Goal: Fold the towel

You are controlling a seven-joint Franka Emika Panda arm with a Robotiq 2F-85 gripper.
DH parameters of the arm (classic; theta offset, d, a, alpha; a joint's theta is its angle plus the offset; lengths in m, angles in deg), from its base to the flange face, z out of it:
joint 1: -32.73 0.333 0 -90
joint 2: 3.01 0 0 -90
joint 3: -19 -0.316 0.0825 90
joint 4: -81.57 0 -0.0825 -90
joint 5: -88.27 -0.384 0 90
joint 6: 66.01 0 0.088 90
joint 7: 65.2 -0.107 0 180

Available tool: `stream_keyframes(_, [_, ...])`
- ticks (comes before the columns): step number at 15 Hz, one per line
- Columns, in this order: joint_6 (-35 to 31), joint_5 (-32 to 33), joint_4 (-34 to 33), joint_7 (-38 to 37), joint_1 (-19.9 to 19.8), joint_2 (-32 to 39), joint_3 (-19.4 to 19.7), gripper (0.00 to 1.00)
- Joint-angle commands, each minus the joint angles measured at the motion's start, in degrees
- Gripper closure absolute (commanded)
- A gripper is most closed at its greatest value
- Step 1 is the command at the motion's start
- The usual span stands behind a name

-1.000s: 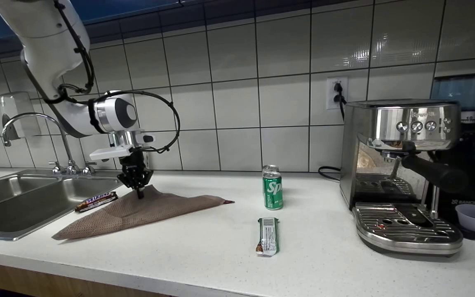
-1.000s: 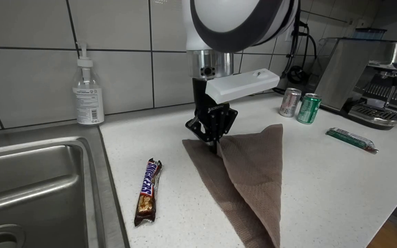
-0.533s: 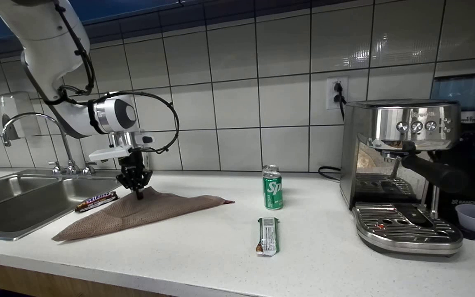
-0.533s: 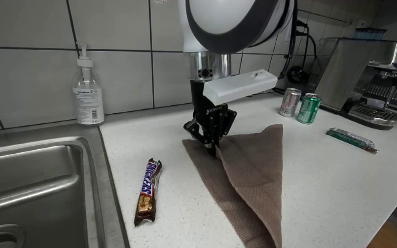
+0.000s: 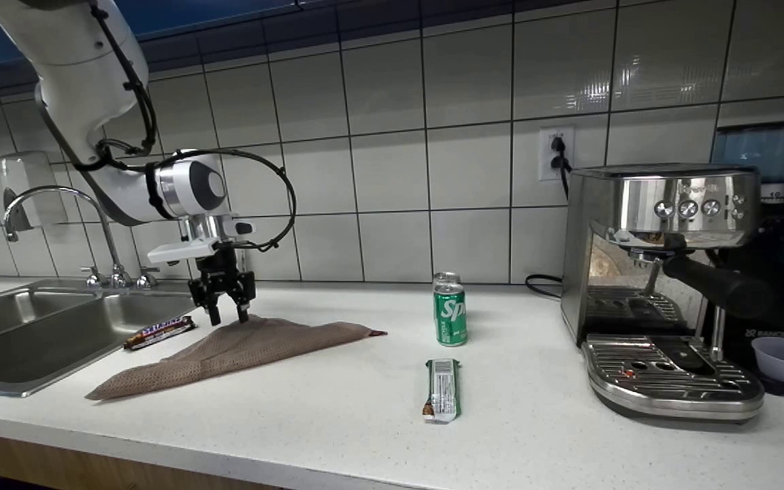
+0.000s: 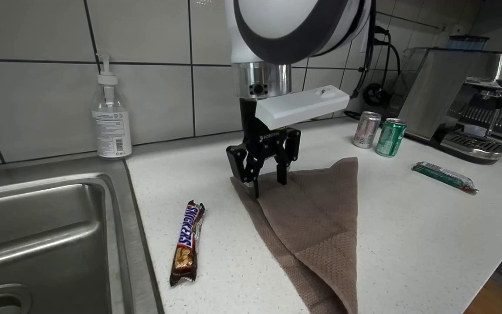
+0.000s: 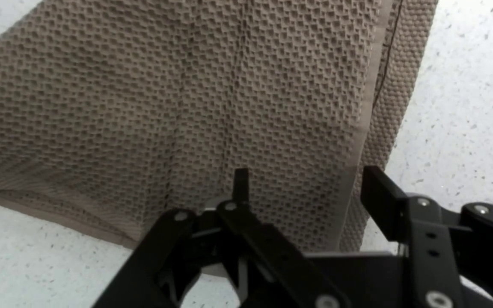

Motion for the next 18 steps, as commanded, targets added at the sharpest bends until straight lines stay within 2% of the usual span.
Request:
stream_keyframes(1, [2.1,-1.38,-0.59,2.28,-0.66,-1.04,-0.07,0.01])
stream_keyframes(18, [1.2,-8.89,3.18,1.68,-5.89,-4.53,1.92,0.0])
